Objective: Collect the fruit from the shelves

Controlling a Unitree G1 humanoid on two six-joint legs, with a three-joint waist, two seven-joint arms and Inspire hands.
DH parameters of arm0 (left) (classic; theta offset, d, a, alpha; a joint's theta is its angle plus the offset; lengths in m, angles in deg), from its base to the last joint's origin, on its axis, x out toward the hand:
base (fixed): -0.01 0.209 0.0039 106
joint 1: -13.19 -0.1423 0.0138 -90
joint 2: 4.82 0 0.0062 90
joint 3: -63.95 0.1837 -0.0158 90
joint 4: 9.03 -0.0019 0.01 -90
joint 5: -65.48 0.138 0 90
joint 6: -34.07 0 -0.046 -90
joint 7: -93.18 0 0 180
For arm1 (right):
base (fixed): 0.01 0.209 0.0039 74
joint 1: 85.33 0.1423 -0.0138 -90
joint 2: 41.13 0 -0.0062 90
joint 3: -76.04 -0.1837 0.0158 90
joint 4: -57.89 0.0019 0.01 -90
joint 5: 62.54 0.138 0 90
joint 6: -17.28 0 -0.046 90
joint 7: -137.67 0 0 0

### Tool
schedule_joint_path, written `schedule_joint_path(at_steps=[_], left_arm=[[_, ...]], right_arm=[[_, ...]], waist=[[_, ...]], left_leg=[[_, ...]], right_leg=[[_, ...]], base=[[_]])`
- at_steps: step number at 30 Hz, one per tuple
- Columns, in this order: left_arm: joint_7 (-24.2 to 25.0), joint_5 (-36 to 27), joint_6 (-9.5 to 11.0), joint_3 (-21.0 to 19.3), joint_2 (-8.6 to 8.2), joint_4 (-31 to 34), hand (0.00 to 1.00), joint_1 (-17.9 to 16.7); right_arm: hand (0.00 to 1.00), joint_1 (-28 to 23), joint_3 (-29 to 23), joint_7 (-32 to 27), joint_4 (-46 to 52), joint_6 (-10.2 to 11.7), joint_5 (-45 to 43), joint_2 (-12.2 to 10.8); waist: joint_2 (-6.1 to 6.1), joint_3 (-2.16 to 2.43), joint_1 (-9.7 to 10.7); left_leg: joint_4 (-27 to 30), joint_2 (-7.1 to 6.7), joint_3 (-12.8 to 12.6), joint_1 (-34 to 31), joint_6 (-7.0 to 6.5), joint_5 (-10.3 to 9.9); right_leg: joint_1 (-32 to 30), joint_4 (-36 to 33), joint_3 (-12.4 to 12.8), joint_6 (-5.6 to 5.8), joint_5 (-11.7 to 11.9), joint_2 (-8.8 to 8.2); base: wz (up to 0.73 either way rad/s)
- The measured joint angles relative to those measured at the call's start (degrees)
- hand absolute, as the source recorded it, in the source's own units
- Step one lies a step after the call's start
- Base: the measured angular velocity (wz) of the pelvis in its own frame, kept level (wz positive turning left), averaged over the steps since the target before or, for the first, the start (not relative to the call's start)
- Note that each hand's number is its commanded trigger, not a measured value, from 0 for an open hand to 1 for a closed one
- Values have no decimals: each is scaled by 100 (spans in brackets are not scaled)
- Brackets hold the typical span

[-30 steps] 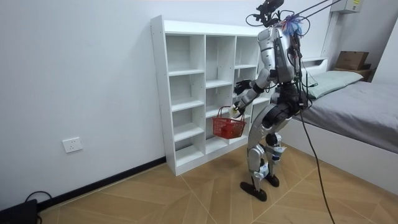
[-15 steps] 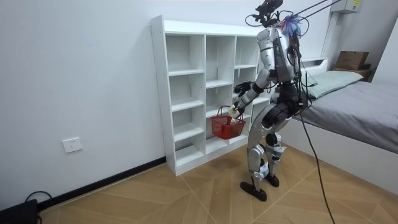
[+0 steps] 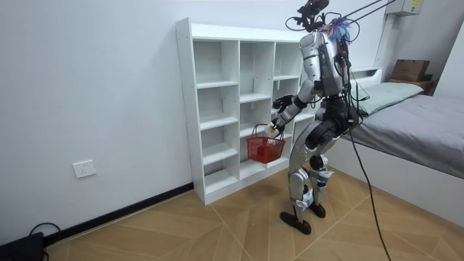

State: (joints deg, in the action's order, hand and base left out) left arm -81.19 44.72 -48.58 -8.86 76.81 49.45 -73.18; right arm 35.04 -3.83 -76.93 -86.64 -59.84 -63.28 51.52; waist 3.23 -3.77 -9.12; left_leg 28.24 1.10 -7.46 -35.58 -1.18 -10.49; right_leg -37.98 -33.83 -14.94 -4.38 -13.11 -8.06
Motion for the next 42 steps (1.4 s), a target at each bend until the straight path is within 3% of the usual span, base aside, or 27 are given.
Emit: schedule_joint_path(at_steps=[15,31,42], left_arm=[[4,-4,-153,-2,-8,-15,100,64],[1,-163,-239,120,4,-227,100,105],[-172,-162,-259,102,7,-227,100,160]], right_arm=[[0,26,-13,237,149,-151,115,12],[0,220,-20,660,202,-204,1153,1],[0,213,-23,864,360,-238,1267,-8]], waist=[[24,3,0],[59,0,145],[56,1,189]], left_leg=[[-30,3,-9,26,6,13],[55,20,13,24,4,13],[66,21,12,26,4,13]], right_leg=[[13,11,0,-2,2,0],[83,12,-42,-5,11,5],[86,-5,-42,-4,11,4]], base=[[0],[1],[0]])
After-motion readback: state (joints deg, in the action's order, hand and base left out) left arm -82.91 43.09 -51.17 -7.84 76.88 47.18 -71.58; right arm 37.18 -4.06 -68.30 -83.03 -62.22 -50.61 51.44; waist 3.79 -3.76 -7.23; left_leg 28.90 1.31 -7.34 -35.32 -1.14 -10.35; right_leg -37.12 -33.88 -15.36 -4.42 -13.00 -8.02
